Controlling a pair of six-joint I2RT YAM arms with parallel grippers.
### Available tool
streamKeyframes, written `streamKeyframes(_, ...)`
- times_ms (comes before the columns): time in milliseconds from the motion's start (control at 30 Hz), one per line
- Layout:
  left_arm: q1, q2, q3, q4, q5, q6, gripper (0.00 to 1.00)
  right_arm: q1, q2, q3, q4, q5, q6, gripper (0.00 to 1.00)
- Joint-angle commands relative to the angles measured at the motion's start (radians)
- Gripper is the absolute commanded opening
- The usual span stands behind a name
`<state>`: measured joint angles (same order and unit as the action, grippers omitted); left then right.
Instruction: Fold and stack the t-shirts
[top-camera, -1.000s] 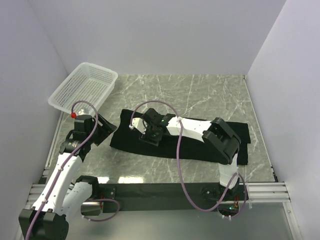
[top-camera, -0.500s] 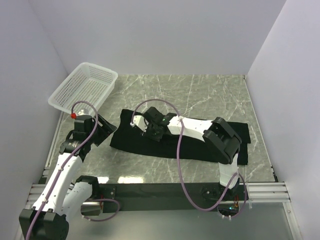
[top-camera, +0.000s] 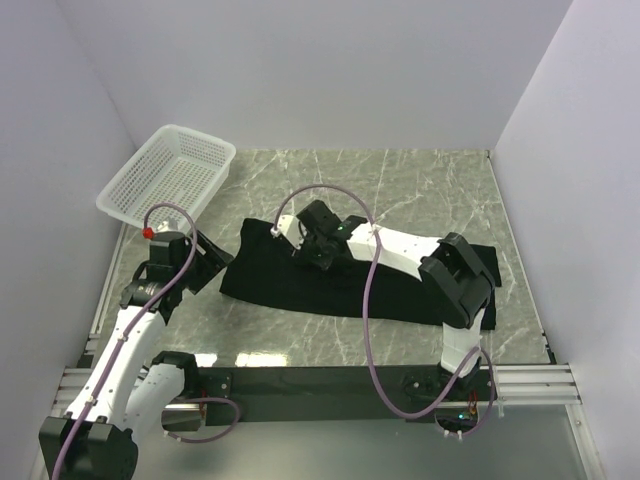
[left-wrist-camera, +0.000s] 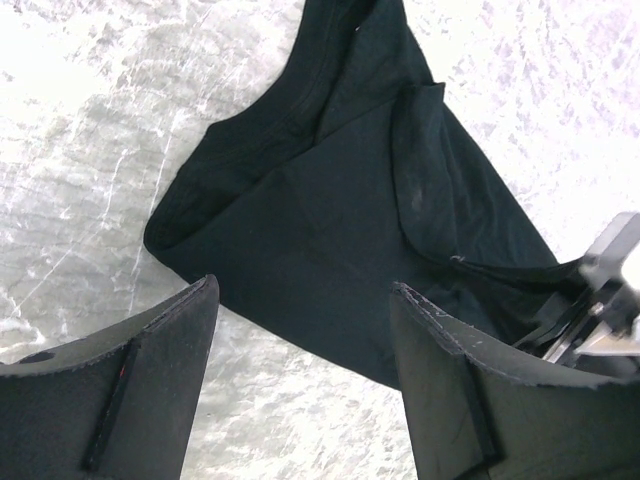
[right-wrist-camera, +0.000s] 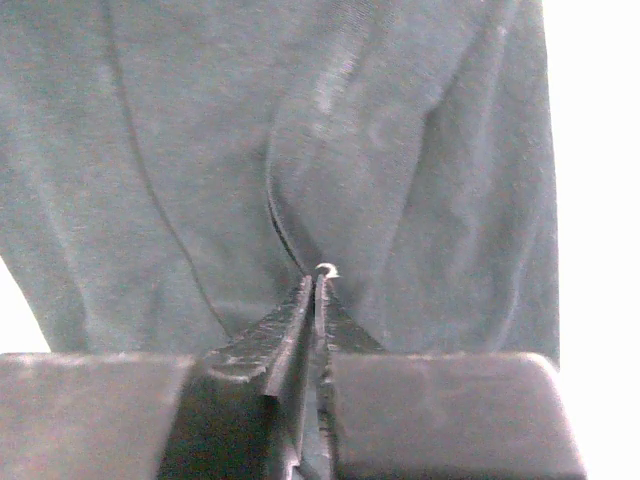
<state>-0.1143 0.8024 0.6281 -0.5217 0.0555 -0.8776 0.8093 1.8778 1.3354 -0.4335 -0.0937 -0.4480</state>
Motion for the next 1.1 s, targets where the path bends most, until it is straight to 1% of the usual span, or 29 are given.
streamKeyframes(0,0.005,0.0,-0.004,0.017,0.009,0.019,0.74,-0.033,-0.049,0.027,0.021,-0.02,0.025,0.01)
streamKeyframes(333,0.007,0.009,-0.015,0.029,0.018,0.023,0.74,-0.156,-0.083,0.034,0.053,-0.098,0.084,0.0)
streamKeyframes(433,0.008,0.018,-0.018,0.034,0.017,0.026,0.74,-0.196,-0.075,0.053,0.061,-0.097,0.101,0.0)
streamKeyframes(600,0.01,0.024,-0.024,0.042,0.023,0.028,0.74,-0.24,-0.037,0.085,0.067,-0.086,0.141,0.0)
streamKeyframes(867,0.01,0.05,-0.031,0.063,0.052,0.035,0.73,-0.277,0.05,0.134,0.052,-0.072,0.229,0.0)
streamKeyframes(967,0.01,0.067,-0.031,0.077,0.078,0.046,0.73,-0.292,0.041,0.131,0.055,-0.103,0.236,0.07)
streamKeyframes(1000,0.01,0.072,-0.031,0.083,0.087,0.052,0.73,-0.292,0.028,0.121,0.064,-0.159,0.227,0.13)
streamKeyframes(1033,0.01,0.076,-0.034,0.091,0.098,0.055,0.73,-0.292,0.012,0.095,0.079,-0.205,0.209,0.16)
streamKeyframes(1067,0.01,0.08,-0.037,0.1,0.119,0.06,0.72,-0.289,-0.014,0.09,0.072,-0.271,0.146,0.18)
